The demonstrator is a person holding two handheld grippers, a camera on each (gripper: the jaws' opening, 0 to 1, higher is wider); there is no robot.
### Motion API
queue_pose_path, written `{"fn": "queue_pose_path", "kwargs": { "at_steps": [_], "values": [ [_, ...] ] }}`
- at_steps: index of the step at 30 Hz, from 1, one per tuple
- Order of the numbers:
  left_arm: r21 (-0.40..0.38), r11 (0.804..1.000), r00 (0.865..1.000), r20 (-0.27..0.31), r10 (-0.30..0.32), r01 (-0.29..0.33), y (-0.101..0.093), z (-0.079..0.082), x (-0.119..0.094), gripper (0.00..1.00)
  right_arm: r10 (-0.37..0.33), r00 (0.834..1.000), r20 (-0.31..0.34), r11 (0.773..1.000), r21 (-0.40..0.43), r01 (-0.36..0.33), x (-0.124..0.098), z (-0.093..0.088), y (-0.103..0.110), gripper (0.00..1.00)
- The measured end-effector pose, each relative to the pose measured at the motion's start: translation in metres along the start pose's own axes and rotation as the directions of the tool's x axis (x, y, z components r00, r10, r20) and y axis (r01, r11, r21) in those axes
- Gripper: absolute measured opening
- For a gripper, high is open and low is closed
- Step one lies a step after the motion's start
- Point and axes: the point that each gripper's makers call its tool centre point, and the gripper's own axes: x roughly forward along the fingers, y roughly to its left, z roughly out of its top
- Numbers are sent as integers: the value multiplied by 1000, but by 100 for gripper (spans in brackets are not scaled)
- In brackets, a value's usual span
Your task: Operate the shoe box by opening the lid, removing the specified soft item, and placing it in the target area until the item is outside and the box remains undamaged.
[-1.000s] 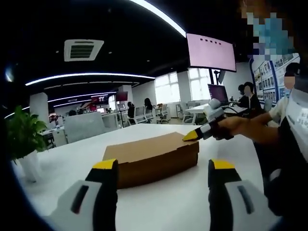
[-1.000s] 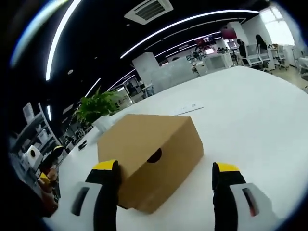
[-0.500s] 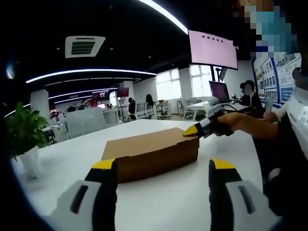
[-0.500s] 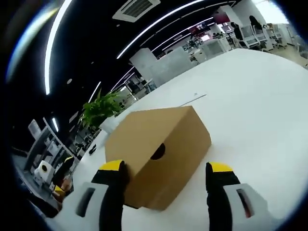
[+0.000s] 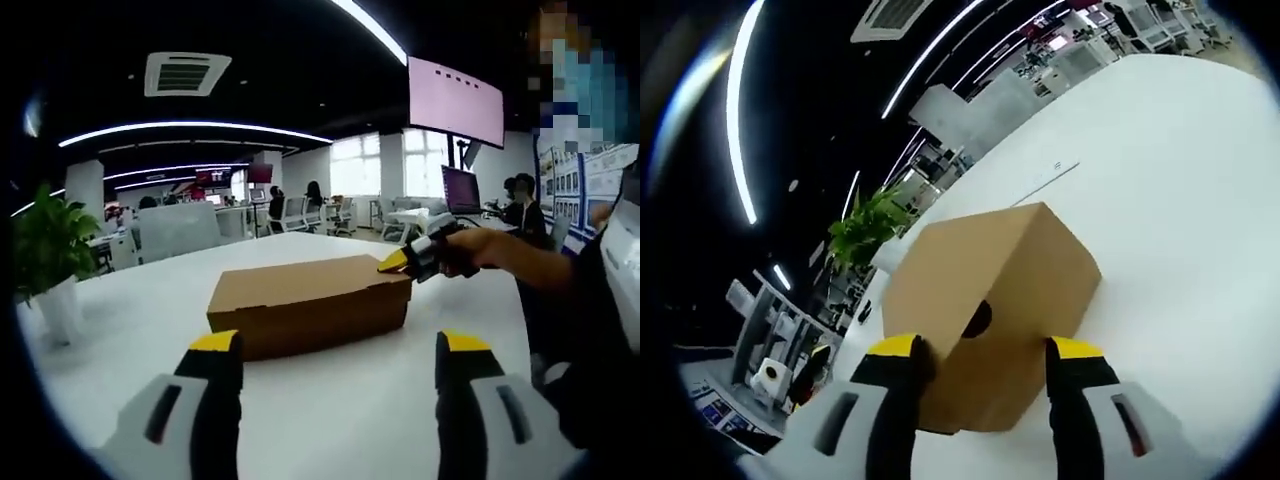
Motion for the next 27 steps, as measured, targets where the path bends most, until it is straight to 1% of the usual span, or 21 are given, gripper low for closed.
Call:
{"fn": "queue_pose_path", "kwargs": {
  "at_steps": [1,6,7,11,14,15,18,21,24,27],
  "values": [
    [0,1000,1000,2,2,-2,0,0,0,81,3,1000,-5,1000,26,-3,0,1,0,49],
    [-10,1000,1000,-5,-3,3,-1,-1,1,80,2,999,-32,999,37,-1,0,1,1,47],
    [-12,1000,1000,-14,-8,8,-3,-2,2,80,2,999,-48,999,39,0,0,1,1,47],
    [2,1000,1000,-25,-9,9,-5,-3,1,80,5,997,-77,996,84,1,0,2,-1,45],
    [-3,1000,999,-40,-9,8,-4,-5,2,80,16,995,-103,993,122,-3,-1,2,0,42],
    [-3,1000,999,-44,-6,6,-3,-6,2,79,14,994,-108,992,123,-1,-2,3,1,40],
    [-3,1000,999,-48,-1,1,-3,-7,1,79,9,993,-117,993,119,5,-3,4,4,37],
    [-7,1000,998,-60,0,0,-4,-8,1,78,4,993,-122,993,120,10,-4,3,3,35],
    [-22,1000,998,-59,10,-11,-2,-8,-2,78,7,992,-123,991,132,10,-4,2,3,34],
    [-39,999,998,-57,4,-6,-1,-8,-5,76,9,993,-122,990,142,9,-4,2,3,33]
  ]
}}
